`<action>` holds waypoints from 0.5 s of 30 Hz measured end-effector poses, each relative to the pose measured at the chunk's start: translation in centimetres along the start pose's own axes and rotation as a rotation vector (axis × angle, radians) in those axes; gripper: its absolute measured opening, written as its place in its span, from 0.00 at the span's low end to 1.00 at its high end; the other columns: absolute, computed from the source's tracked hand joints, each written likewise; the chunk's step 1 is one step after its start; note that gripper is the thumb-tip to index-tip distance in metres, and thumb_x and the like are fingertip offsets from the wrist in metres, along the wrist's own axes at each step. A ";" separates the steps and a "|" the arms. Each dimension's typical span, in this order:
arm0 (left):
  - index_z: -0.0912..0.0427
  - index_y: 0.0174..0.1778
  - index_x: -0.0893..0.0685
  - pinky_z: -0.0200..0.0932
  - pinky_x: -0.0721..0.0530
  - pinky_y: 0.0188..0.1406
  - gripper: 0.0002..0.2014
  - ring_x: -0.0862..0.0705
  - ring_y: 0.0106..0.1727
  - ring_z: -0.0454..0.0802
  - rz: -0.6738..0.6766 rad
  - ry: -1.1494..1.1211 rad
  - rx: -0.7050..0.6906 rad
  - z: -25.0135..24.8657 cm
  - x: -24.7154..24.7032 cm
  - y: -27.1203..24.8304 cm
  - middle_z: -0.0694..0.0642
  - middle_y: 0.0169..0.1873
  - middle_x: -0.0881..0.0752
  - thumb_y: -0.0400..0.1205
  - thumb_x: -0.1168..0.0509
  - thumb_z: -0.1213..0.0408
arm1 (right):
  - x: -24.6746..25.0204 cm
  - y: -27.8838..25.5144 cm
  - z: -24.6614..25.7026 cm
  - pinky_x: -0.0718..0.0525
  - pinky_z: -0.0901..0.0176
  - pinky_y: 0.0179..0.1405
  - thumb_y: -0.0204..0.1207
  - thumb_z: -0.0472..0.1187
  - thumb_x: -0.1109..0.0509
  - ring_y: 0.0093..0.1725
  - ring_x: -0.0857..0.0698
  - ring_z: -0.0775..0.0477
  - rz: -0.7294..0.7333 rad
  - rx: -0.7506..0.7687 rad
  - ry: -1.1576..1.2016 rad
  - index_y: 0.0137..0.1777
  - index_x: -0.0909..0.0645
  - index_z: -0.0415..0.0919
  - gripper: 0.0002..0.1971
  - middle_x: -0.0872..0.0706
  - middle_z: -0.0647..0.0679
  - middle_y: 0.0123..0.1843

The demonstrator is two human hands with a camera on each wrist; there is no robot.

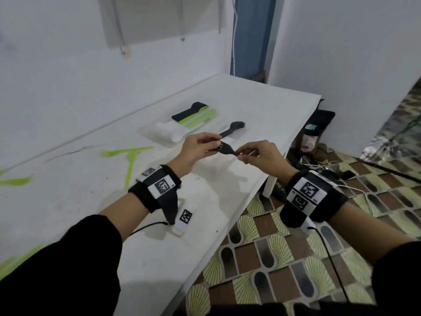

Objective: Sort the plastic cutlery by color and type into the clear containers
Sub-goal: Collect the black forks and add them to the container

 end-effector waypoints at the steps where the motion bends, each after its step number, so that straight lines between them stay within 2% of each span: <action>1: 0.64 0.51 0.16 0.33 0.14 0.46 0.08 0.14 0.42 0.43 0.000 0.016 -0.006 -0.3 -0.1 1.0 0.54 0.40 0.14 0.78 0.32 0.75 | 0.2 0.7 -0.3 0.19 0.68 0.38 0.75 0.38 0.28 0.29 0.19 0.64 0.003 -0.006 0.019 0.52 0.13 0.40 0.08 0.14 0.51 0.33; 4: 0.64 0.52 0.16 0.33 0.14 0.45 0.08 0.14 0.41 0.43 -0.002 0.056 -0.018 -1.2 -0.2 3.9 0.55 0.40 0.14 0.78 0.32 0.74 | 0.6 3.1 -0.7 0.22 0.79 0.30 0.76 0.37 0.29 0.24 0.20 0.68 0.010 0.000 0.079 0.54 0.14 0.38 0.08 0.17 0.54 0.30; 6: 0.65 0.54 0.16 0.31 0.14 0.43 0.09 0.14 0.40 0.42 -0.003 0.064 -0.012 -1.4 -0.1 5.9 0.54 0.40 0.15 0.79 0.33 0.74 | 0.8 4.8 -1.2 0.22 0.79 0.29 0.76 0.36 0.29 0.24 0.20 0.68 0.010 0.001 0.112 0.54 0.14 0.37 0.08 0.17 0.53 0.31; 9: 0.63 0.54 0.17 0.31 0.14 0.45 0.09 0.14 0.39 0.39 0.014 0.076 -0.004 -1.5 -0.1 8.5 0.52 0.40 0.15 0.79 0.33 0.74 | 0.9 7.5 -1.9 0.15 0.71 0.33 0.75 0.35 0.28 0.25 0.19 0.66 0.032 -0.026 0.160 0.54 0.15 0.35 0.09 0.16 0.50 0.33; 12: 0.63 0.55 0.18 0.30 0.15 0.45 0.09 0.14 0.38 0.36 0.001 0.034 -0.002 -1.8 0.1 11.0 0.51 0.41 0.15 0.80 0.33 0.72 | 0.9 10.2 -2.7 0.14 0.64 0.40 0.77 0.34 0.31 0.30 0.17 0.57 0.103 -0.076 0.231 0.55 0.17 0.31 0.09 0.16 0.46 0.36; 15: 0.61 0.57 0.18 0.32 0.14 0.47 0.10 0.15 0.44 0.40 -0.024 -0.041 0.025 -1.9 0.8 12.8 0.51 0.45 0.15 0.81 0.34 0.67 | 0.8 12.7 -2.6 0.13 0.58 0.45 0.79 0.33 0.33 0.36 0.18 0.49 0.173 -0.100 0.394 0.54 0.19 0.31 0.07 0.18 0.42 0.37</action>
Point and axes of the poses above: each hand's wrist, its own y-axis towards the middle knuckle, its own x-axis out of the back of the hand, z = x × y, the point moved 7 cm from there along y, towards the middle knuckle
